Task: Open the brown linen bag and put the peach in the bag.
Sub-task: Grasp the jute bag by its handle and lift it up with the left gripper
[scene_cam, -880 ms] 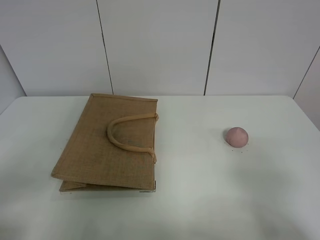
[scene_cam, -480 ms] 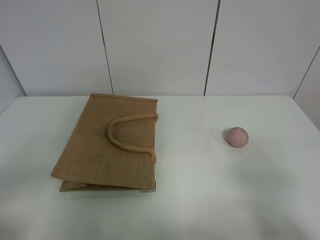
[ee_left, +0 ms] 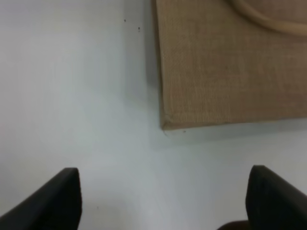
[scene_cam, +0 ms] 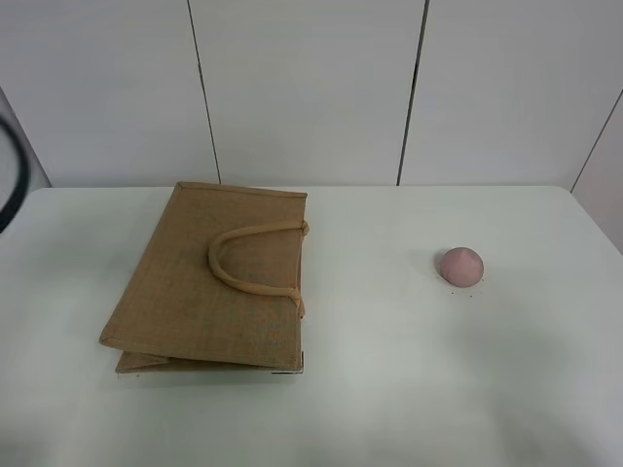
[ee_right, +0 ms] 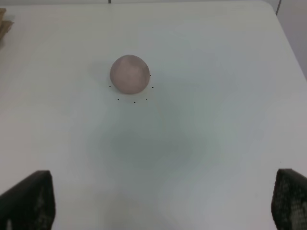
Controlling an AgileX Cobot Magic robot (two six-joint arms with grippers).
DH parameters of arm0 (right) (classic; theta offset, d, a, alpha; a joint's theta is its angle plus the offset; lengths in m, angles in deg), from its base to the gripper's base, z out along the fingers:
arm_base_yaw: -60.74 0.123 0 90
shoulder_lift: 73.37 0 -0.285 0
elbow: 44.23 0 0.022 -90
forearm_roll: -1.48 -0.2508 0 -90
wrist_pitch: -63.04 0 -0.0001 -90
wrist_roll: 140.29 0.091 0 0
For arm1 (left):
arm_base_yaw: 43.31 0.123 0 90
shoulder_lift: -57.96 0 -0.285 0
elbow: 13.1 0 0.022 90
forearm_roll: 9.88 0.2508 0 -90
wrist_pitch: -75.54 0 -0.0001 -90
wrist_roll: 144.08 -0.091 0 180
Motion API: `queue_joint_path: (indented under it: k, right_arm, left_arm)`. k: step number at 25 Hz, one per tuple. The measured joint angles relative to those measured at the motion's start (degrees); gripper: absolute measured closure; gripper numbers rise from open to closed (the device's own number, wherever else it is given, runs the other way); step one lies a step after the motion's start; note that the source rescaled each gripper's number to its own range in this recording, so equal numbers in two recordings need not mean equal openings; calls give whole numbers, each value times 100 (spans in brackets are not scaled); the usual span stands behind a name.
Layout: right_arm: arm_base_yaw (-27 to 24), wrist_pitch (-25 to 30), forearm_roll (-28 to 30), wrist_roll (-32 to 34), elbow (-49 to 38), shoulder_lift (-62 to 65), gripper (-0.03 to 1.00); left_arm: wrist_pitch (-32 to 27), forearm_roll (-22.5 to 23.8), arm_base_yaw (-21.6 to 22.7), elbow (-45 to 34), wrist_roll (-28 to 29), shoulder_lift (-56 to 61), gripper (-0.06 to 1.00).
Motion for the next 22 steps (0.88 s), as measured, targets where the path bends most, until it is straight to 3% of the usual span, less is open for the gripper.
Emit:
queue_joint_path:
  k: [10,17,22]
  right_arm:
    - [0,0,0,0,0,0,-3]
    - [0,0,0,0,0,0,-3]
    - [0,0,0,0,0,0,-3]
  left_arm:
    - [50,0,0,2635,0,-4210,-6]
    - [-98,-391,-18,4005,215,-6068,-6]
    - [-202,-428,-416,4494,591,-6863,-6]
